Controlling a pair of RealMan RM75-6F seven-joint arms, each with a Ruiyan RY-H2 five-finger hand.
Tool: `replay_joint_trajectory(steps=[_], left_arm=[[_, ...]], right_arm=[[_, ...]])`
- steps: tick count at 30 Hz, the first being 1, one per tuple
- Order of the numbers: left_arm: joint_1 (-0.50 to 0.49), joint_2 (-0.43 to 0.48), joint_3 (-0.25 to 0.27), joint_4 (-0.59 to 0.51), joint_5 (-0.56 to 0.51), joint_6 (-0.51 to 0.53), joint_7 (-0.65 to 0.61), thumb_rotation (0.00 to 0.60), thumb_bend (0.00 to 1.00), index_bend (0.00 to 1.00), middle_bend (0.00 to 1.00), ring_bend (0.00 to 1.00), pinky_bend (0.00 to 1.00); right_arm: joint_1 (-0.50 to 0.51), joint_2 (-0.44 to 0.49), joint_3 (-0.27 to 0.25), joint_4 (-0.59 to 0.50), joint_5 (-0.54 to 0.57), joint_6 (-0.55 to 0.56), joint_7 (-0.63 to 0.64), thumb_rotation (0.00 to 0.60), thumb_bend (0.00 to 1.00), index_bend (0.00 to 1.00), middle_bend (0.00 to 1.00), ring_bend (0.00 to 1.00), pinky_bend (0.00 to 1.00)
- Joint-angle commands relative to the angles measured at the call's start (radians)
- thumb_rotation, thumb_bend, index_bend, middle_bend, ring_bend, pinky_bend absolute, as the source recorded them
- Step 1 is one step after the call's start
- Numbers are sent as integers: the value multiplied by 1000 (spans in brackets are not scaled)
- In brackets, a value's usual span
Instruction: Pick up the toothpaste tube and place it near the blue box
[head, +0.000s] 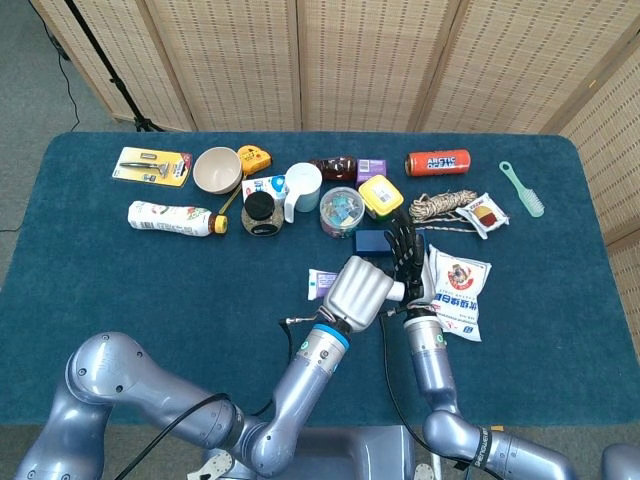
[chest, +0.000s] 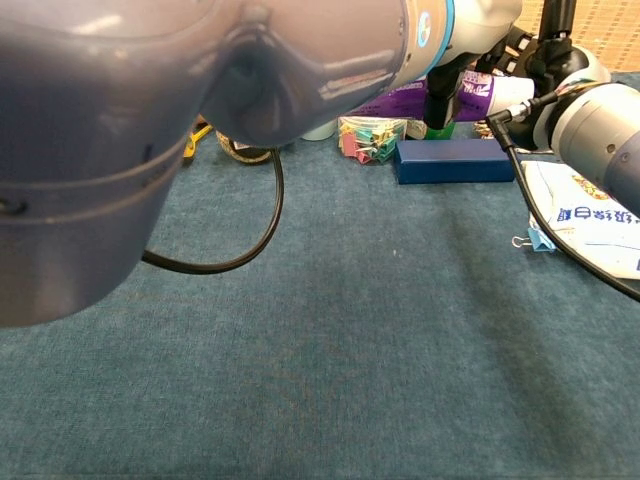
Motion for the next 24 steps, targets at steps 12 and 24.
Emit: replay_joint_trajectory(steps=[12, 24], left_arm=[[6, -17, -14, 31, 3, 2, 18, 600, 955, 641, 571, 579, 638], [5, -40, -29, 39, 14, 8, 28, 600, 956, 642, 572, 579, 655]], right_arm=[[-9, 2, 6, -1, -3, 20, -4, 76, 0, 0, 0, 0, 0], [-8, 2, 6, 0, -7, 13, 3, 75, 0, 0, 0, 0, 0]])
